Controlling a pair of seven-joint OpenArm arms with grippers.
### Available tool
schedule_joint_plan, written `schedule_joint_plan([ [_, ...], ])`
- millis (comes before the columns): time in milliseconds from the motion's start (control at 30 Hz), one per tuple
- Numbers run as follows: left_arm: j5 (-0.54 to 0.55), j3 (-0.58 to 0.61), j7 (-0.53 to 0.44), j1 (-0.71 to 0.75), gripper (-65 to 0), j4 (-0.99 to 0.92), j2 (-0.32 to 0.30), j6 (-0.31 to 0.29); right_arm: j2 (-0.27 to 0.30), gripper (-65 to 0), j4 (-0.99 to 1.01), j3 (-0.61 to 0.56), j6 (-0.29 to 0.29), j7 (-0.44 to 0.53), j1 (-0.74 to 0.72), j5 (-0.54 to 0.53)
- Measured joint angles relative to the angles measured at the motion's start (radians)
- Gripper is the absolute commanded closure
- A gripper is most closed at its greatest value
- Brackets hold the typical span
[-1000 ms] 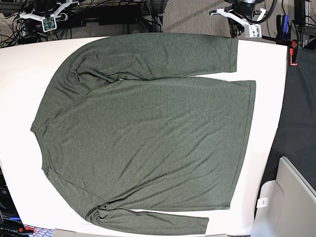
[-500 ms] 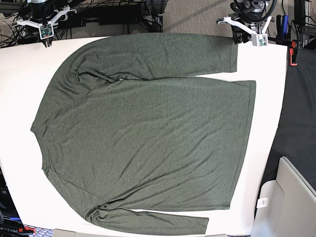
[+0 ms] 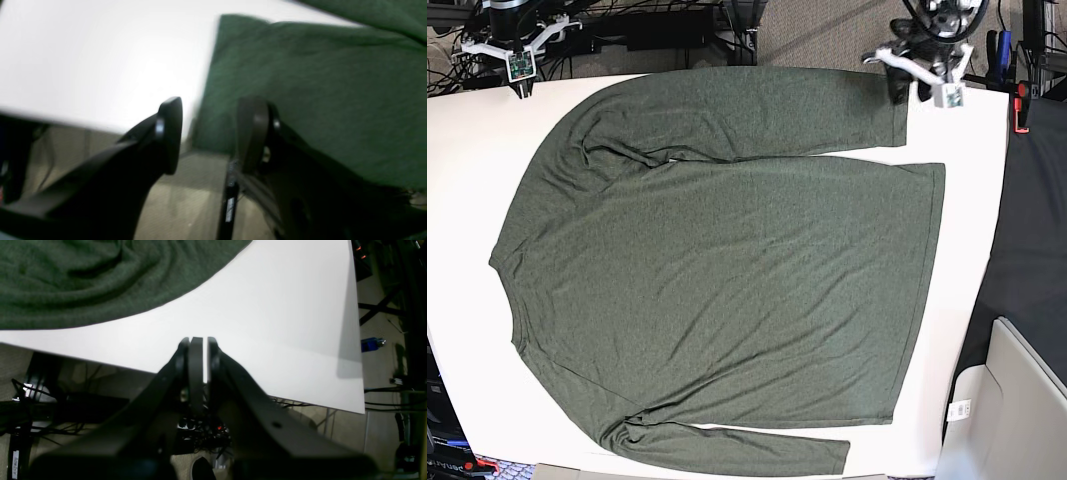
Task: Fold the T-shirt properly
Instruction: 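Grasp the shoulder corner nearest the left gripper with the left gripper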
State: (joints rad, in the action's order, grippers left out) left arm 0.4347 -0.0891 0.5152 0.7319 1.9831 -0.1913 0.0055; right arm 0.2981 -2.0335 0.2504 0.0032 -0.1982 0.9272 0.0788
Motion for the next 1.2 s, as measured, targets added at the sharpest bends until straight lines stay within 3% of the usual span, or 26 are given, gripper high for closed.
schedule_joint_plan([
  [167,0.000,0.024,0.056,-0.022,-26.2,-0.016,0.001,0.001,0.000,-0.2,0.000,0.000,0.000,0.000,-0.005,0.000],
  [367,0.000,0.021,0.053,-0.040,-26.2,-0.035,0.000,0.001,0.000,-0.2,0.000,0.000,0.000,0.000,-0.008,0.000],
  [700,-0.004,-0.041,0.039,-0.039,-26.2,-0.039,0.000,0.012,0.000,-0.2,0.000,0.000,0.000,0.000,-0.008,0.000],
  [1067,-0.001,-0.031,-0.017,-0.084,-26.2,-0.123,0.013,-0.002,0.000,-0.2,0.000,0.000,0.000,0.000,-0.008,0.000],
  [1200,-0.016,0.015,-0.028,-0.083,-26.1,-0.121,0.010,0.017,0.000,-0.2,0.000,0.000,0.000,0.000,-0.008,0.000],
])
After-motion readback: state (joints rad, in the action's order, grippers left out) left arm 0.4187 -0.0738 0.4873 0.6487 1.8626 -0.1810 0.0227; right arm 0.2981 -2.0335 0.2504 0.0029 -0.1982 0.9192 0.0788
